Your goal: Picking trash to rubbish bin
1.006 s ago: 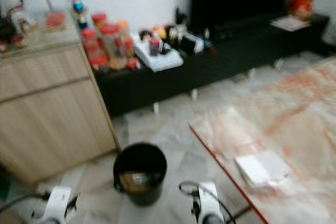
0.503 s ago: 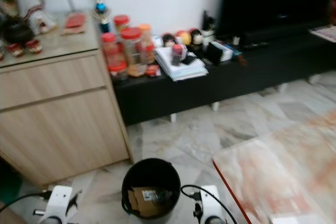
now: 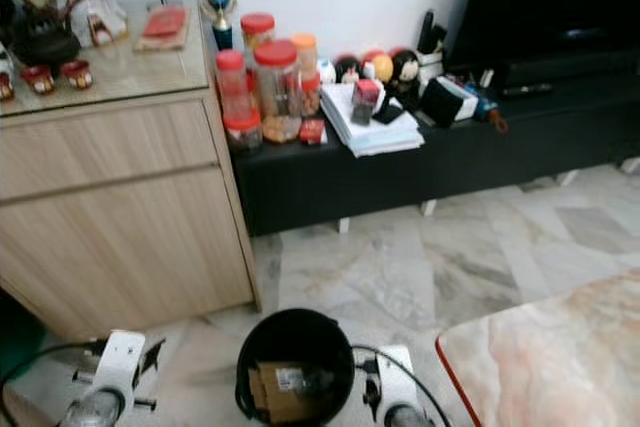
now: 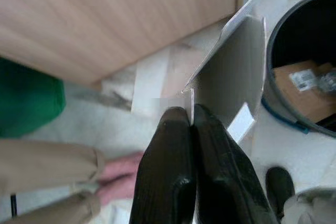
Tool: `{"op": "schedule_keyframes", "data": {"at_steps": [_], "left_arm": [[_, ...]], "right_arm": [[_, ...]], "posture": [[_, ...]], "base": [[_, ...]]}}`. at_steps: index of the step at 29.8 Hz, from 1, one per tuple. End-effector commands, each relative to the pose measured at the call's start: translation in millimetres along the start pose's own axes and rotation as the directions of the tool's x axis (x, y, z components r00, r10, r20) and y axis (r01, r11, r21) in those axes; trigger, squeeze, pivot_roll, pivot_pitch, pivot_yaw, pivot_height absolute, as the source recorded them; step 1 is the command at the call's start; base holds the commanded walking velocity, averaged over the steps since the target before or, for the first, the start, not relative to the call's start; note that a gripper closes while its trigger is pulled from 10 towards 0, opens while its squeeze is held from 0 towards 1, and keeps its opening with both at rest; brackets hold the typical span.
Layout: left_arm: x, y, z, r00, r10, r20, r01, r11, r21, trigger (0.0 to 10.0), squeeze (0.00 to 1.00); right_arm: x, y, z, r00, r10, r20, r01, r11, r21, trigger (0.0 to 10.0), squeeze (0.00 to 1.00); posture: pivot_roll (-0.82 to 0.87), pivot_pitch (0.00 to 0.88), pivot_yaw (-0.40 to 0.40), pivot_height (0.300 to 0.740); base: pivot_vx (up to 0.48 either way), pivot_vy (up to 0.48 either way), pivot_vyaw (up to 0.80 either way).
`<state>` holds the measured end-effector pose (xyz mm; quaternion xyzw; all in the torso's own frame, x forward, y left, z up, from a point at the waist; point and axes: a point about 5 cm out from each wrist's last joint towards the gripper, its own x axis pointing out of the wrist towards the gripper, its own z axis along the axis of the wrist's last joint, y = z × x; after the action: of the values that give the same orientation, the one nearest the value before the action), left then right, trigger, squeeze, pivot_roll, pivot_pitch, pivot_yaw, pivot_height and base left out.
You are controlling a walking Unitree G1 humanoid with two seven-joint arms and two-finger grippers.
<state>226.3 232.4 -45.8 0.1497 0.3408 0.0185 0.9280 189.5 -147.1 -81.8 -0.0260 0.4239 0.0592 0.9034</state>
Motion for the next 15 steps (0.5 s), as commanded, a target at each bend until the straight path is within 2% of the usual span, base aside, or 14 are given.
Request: {"op": "schedule_keyframes", "data": {"at_steps": [1, 5, 6, 8, 9, 11, 15], "left_arm": [[6.2, -3.8, 26.0, 0.995, -0.029, 0.092, 0.028, 0.999, 0.016, 10.0, 0.00], [9.2, -7.2, 42.1, 0.988, -0.045, 0.146, 0.043, 0.999, 0.019, 10.0, 0.00], [11.6, -11.4, 57.7, 0.979, -0.062, 0.195, 0.055, 0.998, 0.040, 10.0, 0.00], [12.5, -13.2, 64.0, 0.975, -0.068, 0.213, 0.059, 0.997, 0.049, 10.0, 0.00], [13.9, -16.4, 75.9, 0.966, -0.076, 0.247, 0.065, 0.996, 0.052, 10.0, 0.00], [14.3, -17.6, 80.4, 0.962, -0.080, 0.260, 0.069, 0.996, 0.052, 10.0, 0.00], [14.6, -23.3, 97.4, 0.942, -0.090, 0.323, 0.081, 0.996, 0.041, 10.0, 0.00]], "right_arm": [[1.5, -1.3, 8.2, 1.000, 0.012, 0.027, -0.012, 1.000, -0.022, 10.0, 0.00], [2.5, 1.5, 14.1, 0.998, 0.036, 0.049, -0.034, 0.999, -0.042, 10.0, 0.00], [3.5, 4.8, 19.9, 0.996, 0.060, 0.070, -0.056, 0.997, -0.060, 10.0, 0.00], [4.0, 6.2, 22.7, 0.994, 0.070, 0.079, -0.065, 0.996, -0.063, 10.0, 0.00], [5.1, 10.2, 29.5, 0.991, 0.091, 0.101, -0.083, 0.993, -0.080, 10.0, 0.00], [5.5, 12.0, 32.3, 0.989, 0.101, 0.110, -0.091, 0.992, -0.088, 10.0, 0.00], [7.5, 22.5, 54.0, 0.971, 0.153, 0.181, -0.122, 0.977, -0.173, 10.0, 0.00]], "posture": [[0.20, 0.000, 0.027, 0.740], [0.20, 0.000, 0.027, 0.740], [0.19, 0.000, 0.030, 0.740], [0.19, 0.000, 0.030, 0.740], [0.19, 0.000, 0.031, 0.740], [0.19, 0.000, 0.031, 0.740], [0.19, 0.000, 0.031, 0.740]], "base": [[0.000, 0.000, 0.00], [0.000, 0.000, 0.00], [0.000, 0.000, 0.00], [0.000, 0.000, 0.00], [0.000, 0.000, 0.00], [0.000, 0.000, 0.00], [0.000, 0.000, 0.00]]}}
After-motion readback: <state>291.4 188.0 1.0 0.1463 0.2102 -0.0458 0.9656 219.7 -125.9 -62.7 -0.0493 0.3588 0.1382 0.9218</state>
